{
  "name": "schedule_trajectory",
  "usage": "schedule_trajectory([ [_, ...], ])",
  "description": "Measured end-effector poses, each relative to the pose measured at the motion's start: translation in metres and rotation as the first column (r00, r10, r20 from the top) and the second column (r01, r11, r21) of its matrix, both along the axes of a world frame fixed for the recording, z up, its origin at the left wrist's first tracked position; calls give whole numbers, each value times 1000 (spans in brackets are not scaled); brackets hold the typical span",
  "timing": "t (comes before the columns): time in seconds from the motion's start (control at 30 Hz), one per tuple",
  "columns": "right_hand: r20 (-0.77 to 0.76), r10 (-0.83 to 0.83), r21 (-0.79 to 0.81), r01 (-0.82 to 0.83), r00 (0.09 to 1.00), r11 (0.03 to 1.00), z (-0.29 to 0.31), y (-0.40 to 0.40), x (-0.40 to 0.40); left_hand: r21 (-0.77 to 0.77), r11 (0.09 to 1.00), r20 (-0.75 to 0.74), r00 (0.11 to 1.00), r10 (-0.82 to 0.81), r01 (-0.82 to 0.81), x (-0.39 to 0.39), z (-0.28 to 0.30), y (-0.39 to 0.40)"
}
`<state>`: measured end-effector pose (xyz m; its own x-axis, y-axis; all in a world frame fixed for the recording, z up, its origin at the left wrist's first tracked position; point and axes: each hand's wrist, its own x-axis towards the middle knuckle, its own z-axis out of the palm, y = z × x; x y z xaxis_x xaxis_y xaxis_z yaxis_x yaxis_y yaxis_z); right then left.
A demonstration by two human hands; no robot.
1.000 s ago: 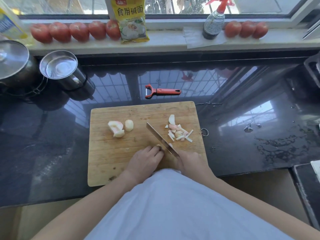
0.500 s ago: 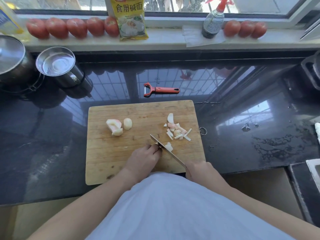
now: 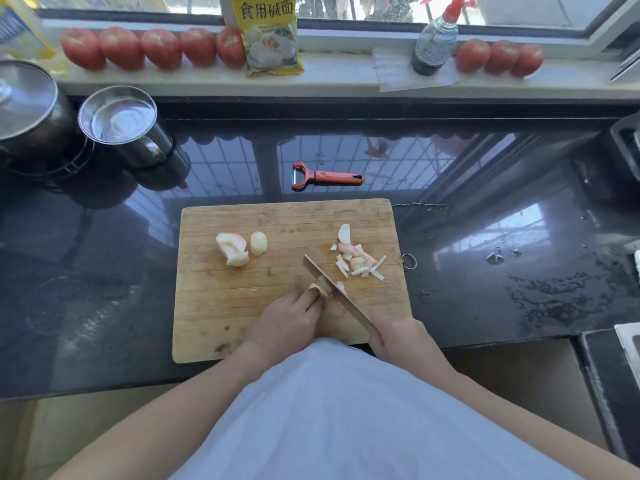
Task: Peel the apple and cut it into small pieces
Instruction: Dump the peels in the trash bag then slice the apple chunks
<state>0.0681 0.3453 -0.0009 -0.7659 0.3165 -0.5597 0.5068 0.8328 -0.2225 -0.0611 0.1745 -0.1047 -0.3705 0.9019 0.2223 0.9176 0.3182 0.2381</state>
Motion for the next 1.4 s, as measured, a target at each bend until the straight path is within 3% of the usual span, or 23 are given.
schedule_trajectory([
  [0.73,160,50,-10,-49,986,999,-1,1,-6,-40,999,50,999,-1,3,-2,-1,3],
  [1.07,-84,-53,-84,46,995,995,-11,-5,-18,-33,999,109,994,16,-12,1,3,-3],
  [1.4,9,50,-35,-49,999,998,-4,-2,-2,-75,997,81,997,-9,15,0,6,-1],
])
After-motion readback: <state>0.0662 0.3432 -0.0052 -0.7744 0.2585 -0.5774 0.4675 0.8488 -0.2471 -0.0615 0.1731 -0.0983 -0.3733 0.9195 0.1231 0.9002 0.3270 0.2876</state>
